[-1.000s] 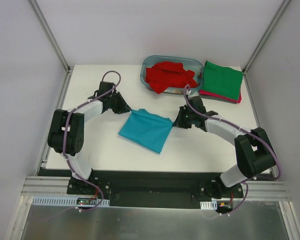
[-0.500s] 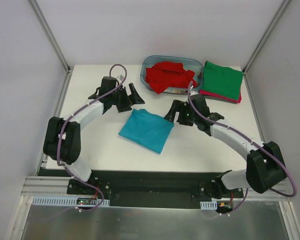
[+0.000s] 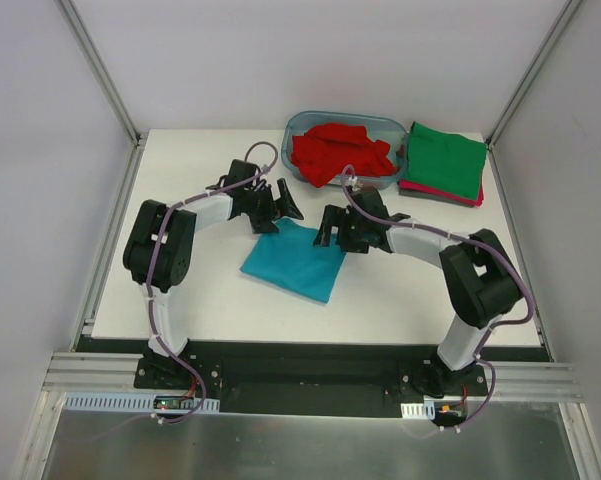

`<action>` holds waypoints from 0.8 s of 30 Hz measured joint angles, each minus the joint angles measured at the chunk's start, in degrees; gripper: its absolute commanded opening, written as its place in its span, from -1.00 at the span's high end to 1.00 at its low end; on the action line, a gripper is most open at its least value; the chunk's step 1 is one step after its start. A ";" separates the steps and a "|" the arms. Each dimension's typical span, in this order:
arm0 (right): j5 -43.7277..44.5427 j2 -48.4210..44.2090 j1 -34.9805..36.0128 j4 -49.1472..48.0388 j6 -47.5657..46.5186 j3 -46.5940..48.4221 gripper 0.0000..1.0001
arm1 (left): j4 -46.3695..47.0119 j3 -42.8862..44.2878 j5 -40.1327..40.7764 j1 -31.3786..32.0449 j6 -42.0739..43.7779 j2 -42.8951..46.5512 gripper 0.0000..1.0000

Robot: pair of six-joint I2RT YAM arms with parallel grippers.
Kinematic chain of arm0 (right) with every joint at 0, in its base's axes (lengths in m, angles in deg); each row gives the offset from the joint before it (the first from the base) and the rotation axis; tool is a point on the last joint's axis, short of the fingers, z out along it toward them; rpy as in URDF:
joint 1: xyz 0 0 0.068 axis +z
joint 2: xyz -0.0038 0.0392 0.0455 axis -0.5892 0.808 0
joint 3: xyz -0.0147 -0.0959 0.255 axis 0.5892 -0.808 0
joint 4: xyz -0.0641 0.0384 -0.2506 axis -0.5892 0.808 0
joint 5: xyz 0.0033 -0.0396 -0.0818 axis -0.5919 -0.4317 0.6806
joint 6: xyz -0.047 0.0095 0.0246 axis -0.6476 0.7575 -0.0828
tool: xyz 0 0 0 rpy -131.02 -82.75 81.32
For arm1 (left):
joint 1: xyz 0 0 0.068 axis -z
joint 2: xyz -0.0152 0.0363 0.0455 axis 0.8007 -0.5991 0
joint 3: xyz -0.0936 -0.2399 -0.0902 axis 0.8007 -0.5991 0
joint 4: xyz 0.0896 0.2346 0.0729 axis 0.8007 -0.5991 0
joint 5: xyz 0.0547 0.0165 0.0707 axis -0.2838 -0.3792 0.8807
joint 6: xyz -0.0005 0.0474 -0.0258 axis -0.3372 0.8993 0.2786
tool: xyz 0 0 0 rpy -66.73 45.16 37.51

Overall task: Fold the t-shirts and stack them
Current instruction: Smooth out wrinkles on the folded tshirt

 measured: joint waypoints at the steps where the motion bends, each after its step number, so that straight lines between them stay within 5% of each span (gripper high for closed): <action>1: 0.68 1.31 -0.33 0.28 -0.35 0.76 -0.92 | -0.17 0.00 0.20 -0.20 -0.02 -0.46 -0.98; 13: 2.95 4.63 -2.93 1.53 -5.35 4.55 -0.92 | -0.24 -12.85 7.87 1.05 -0.24 11.87 -0.98; 24: 2.67 -25.38 1.27 5.18 -4.37 -6.93 -0.92 | -3.50 -18.08 11.85 4.46 1.14 36.76 -0.98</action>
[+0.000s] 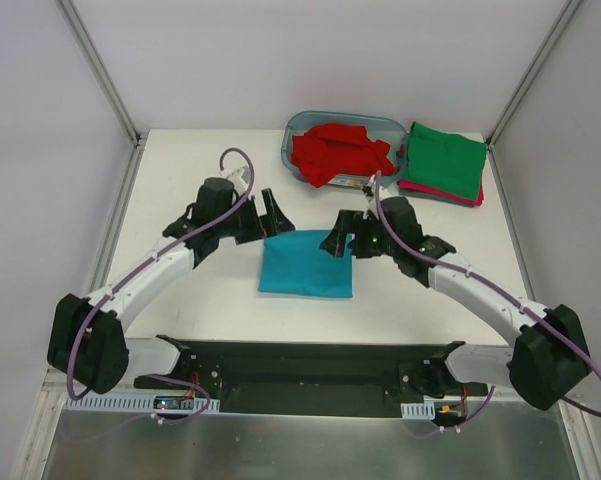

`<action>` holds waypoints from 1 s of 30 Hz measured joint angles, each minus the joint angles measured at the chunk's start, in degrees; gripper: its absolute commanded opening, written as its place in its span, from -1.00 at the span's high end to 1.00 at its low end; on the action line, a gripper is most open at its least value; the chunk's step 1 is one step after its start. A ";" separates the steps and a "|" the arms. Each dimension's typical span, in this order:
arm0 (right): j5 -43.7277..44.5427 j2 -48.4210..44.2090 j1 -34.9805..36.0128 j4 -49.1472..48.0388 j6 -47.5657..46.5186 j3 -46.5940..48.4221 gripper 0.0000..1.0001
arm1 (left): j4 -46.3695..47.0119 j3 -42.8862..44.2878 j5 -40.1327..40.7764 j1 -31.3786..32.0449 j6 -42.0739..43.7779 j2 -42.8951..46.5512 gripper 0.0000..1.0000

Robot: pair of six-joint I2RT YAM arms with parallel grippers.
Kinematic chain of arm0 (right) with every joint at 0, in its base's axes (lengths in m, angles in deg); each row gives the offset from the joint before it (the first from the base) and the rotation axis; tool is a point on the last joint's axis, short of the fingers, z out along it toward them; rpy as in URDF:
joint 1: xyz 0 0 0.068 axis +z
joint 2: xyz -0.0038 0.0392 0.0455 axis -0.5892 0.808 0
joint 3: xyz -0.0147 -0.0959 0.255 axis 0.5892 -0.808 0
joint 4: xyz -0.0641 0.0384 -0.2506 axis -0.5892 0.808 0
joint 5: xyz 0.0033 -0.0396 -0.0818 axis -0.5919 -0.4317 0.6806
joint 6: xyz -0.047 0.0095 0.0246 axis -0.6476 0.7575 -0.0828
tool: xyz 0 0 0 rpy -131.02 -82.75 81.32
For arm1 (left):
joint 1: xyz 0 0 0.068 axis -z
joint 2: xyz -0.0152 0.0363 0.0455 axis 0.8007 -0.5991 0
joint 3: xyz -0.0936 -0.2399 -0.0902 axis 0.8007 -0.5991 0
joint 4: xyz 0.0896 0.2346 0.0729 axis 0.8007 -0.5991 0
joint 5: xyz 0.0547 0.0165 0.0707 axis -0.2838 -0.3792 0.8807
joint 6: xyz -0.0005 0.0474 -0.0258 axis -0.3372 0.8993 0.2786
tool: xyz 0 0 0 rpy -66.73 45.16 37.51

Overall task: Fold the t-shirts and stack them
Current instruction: Smooth out wrinkles on the folded tshirt

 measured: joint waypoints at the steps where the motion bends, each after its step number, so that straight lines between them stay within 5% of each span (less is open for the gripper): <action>1: -1.42 -1.42 1.46 -1.38 0.96 -1.66 -0.92 | 0.44 -1.62 -0.85 1.38 -0.11 1.88 -0.98; 10: -7.76 8.63 9.18 -11.54 9.57 -9.68 -0.92 | 7.02 -18.99 -7.30 7.48 -4.79 -0.35 -0.98; 18: -5.33 10.75 7.96 -14.69 13.09 -13.92 -0.92 | 10.19 -21.40 -4.57 7.45 -6.08 -3.74 -0.98; 30: 4.52 -7.98 5.70 2.99 7.96 -13.97 -0.92 | -1.09 -21.44 3.96 7.43 -4.09 13.44 -0.98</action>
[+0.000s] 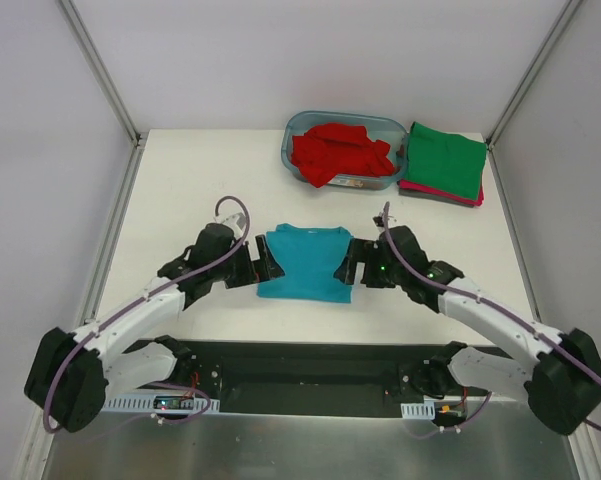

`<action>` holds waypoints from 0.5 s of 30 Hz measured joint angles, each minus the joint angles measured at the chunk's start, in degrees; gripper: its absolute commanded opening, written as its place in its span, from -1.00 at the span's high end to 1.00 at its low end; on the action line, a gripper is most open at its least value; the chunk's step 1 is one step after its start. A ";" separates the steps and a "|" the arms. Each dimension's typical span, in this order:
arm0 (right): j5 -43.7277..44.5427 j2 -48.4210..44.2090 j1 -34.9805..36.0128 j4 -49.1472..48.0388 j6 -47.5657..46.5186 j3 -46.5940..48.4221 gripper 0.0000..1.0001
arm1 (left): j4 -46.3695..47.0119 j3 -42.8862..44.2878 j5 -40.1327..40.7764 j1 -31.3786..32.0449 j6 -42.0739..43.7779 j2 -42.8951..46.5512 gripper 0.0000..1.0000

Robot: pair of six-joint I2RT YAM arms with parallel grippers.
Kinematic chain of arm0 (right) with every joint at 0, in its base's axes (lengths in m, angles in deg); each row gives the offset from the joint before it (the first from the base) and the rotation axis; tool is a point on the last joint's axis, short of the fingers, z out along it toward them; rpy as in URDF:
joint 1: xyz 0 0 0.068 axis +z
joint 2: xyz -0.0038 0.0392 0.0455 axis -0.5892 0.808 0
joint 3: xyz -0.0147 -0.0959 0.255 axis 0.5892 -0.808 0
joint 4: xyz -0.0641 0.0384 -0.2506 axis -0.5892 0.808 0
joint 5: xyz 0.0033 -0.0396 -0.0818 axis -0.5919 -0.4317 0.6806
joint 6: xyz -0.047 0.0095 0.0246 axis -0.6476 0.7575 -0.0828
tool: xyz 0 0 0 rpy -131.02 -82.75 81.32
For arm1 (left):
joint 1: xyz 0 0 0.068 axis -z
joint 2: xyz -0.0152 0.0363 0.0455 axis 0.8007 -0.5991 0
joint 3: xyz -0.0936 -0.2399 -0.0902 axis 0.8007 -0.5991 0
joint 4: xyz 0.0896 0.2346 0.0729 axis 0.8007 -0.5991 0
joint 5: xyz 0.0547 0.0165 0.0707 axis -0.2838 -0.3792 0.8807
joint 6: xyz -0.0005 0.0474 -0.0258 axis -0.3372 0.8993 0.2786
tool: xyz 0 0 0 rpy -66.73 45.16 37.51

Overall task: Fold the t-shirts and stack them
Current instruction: Smooth out wrinkles on the folded tshirt

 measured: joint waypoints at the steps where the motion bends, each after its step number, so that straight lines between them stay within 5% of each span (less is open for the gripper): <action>1: 1.57 -2.75 0.00 2.25 -0.66 0.76 -0.91 | -0.74 0.37 0.81 0.00 0.35 2.10 -0.98; 9: 14.82 -19.23 -0.70 0.22 -1.68 -1.84 -0.92 | -6.47 3.39 10.78 0.00 1.07 10.32 -0.98; 15: 16.52 -11.98 -2.45 -0.35 -1.22 -2.56 -0.92 | -9.05 0.52 17.84 0.00 0.72 16.44 -0.98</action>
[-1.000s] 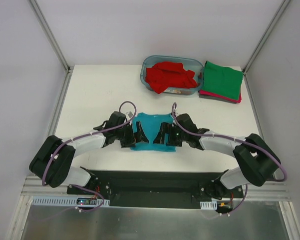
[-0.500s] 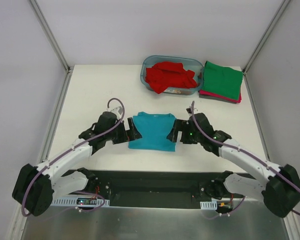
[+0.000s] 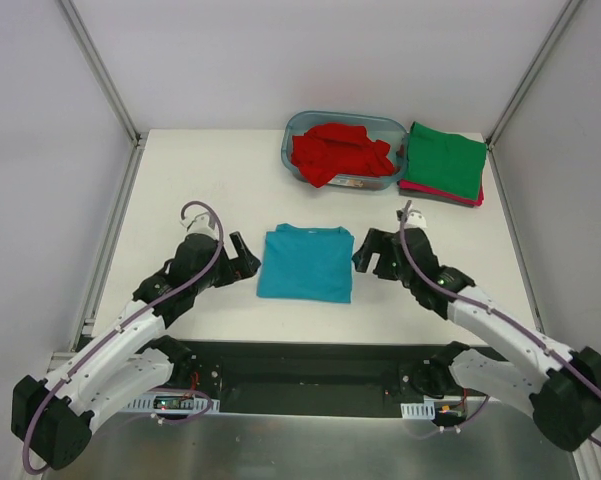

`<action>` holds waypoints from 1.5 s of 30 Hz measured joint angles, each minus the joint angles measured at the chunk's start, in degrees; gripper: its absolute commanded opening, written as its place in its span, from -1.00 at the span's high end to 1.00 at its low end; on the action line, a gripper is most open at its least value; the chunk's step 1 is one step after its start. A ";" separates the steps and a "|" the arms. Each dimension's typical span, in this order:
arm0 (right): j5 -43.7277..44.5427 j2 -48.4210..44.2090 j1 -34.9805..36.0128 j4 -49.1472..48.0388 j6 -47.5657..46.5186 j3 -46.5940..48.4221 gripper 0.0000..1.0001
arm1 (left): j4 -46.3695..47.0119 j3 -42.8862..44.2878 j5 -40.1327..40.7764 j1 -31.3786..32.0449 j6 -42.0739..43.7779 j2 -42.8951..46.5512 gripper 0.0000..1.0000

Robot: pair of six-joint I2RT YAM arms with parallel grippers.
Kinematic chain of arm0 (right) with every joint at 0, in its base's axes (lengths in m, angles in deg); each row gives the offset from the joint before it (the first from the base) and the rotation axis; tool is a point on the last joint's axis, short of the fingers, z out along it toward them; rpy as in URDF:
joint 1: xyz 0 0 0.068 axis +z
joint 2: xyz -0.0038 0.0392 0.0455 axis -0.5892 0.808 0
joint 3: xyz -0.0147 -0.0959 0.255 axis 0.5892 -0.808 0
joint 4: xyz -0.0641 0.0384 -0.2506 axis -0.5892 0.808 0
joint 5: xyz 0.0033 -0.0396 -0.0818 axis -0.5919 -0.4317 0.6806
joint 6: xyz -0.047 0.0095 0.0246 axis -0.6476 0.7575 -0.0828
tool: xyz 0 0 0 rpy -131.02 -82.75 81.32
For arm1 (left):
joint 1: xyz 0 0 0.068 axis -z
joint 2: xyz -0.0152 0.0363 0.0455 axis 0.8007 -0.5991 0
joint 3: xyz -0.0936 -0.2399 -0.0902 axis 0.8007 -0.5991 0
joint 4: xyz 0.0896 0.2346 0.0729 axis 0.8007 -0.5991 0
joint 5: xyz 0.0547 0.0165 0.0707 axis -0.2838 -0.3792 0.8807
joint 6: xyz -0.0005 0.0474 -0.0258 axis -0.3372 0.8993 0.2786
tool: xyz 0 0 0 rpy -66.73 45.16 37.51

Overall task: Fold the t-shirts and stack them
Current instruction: Smooth out wrinkles on the folded tshirt, then put the neatly folded tshirt into the corner of the board with the right arm

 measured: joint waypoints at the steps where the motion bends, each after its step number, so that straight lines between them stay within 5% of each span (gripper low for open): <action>1: -0.13 2.82 0.02 0.33 0.00 0.76 -0.92 | -0.31 -0.94 1.14 0.00 -0.13 0.63 -0.98; 8: -0.66 22.73 1.68 6.78 1.18 13.31 -0.98 | -2.62 -3.37 4.31 0.00 -0.57 0.31 -0.98; 15: 0.37 36.96 4.46 9.38 2.19 22.08 -0.77 | -2.71 -3.37 4.31 0.00 -0.61 -0.22 -0.98; 35: 3.63 50.16 8.17 16.46 4.68 30.82 -0.42 | -2.86 -3.37 4.31 0.00 -1.03 -0.74 -0.98; 39: 4.52 51.15 9.01 16.41 6.03 31.87 -0.17 | -2.89 -3.37 4.33 0.00 -1.03 -0.74 -0.98; 41: 4.83 51.43 9.42 16.04 6.60 32.06 0.20 | -2.86 -3.37 4.35 0.00 -1.05 -0.74 -0.98; 45: 5.11 52.54 10.40 13.88 6.86 32.83 0.59 | -2.89 -3.37 4.39 0.00 -1.09 -0.76 -0.98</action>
